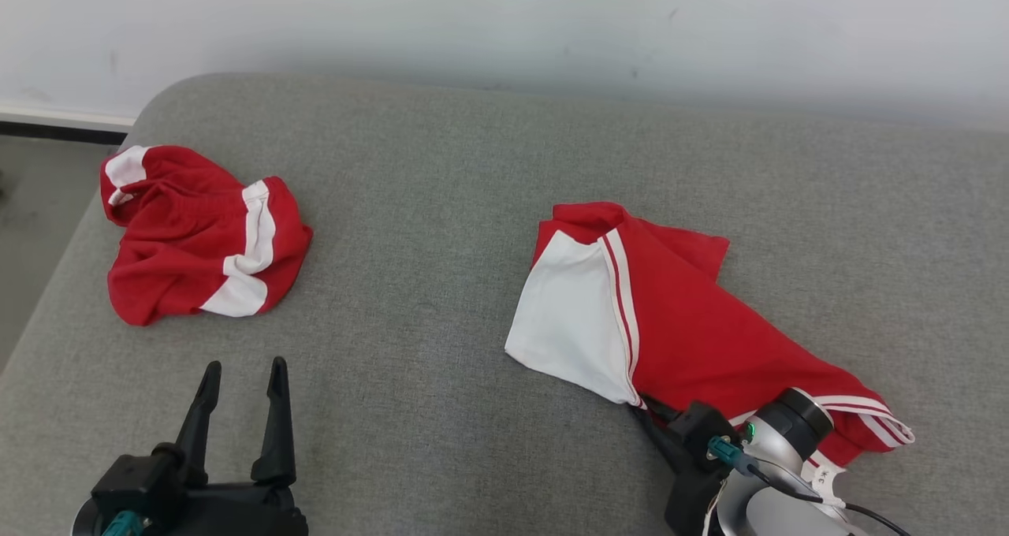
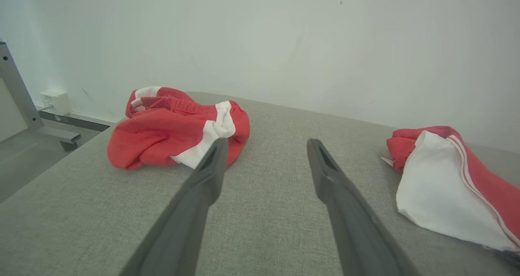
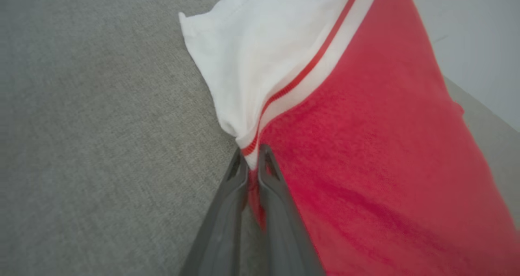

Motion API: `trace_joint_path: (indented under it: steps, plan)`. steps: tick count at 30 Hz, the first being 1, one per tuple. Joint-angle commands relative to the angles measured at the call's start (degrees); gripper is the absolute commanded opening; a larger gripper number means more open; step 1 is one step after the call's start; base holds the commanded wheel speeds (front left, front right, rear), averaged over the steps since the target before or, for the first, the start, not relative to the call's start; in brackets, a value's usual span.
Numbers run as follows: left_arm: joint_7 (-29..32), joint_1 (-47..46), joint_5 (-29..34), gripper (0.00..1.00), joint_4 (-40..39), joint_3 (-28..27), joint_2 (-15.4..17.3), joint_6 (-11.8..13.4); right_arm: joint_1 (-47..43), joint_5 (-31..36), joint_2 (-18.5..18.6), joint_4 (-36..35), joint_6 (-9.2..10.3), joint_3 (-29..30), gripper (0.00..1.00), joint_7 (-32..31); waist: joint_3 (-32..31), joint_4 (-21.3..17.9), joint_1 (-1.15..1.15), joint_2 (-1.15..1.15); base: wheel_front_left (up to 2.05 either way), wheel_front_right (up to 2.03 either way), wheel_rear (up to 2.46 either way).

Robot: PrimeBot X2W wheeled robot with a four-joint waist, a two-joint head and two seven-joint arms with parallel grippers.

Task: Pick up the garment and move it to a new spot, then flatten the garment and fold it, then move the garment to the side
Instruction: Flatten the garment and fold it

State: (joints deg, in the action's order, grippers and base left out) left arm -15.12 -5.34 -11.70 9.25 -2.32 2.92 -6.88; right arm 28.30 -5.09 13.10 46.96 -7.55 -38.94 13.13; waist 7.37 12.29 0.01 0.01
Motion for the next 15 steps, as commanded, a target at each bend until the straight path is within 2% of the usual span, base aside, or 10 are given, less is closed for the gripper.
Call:
trace_joint_path:
  steps: [1,8,11,15]
  plan:
    - [-0.05,0.56,0.18,1.00,0.04,-0.28,-0.03,0.24,0.14,-0.24,-0.46,0.12,0.13,0.37,0.00,0.59,-0.55,-0.45,-0.01,-0.01,0.00,0.00,0.00]
    - [-0.05,1.95,0.58,1.00,-0.41,0.06,-0.02,0.58,-0.13,-5.16,-0.05,-5.15,0.13,7.34,0.00,2.08,-2.05,-2.68,-0.01,-0.01,0.00,0.00,0.00]
    - [-0.05,2.02,0.46,1.00,-0.02,0.14,-0.03,0.31,-1.80,-10.46,1.45,-10.79,0.13,11.88,0.00,2.09,-2.28,-4.08,-0.01,-0.01,0.00,0.00,0.00]
    - [-0.05,1.43,0.24,1.00,0.17,0.64,-0.02,0.08,-1.03,-14.57,4.46,-14.14,0.13,15.12,0.00,2.10,-2.02,-4.98,-0.01,-0.01,0.00,0.00,0.00]
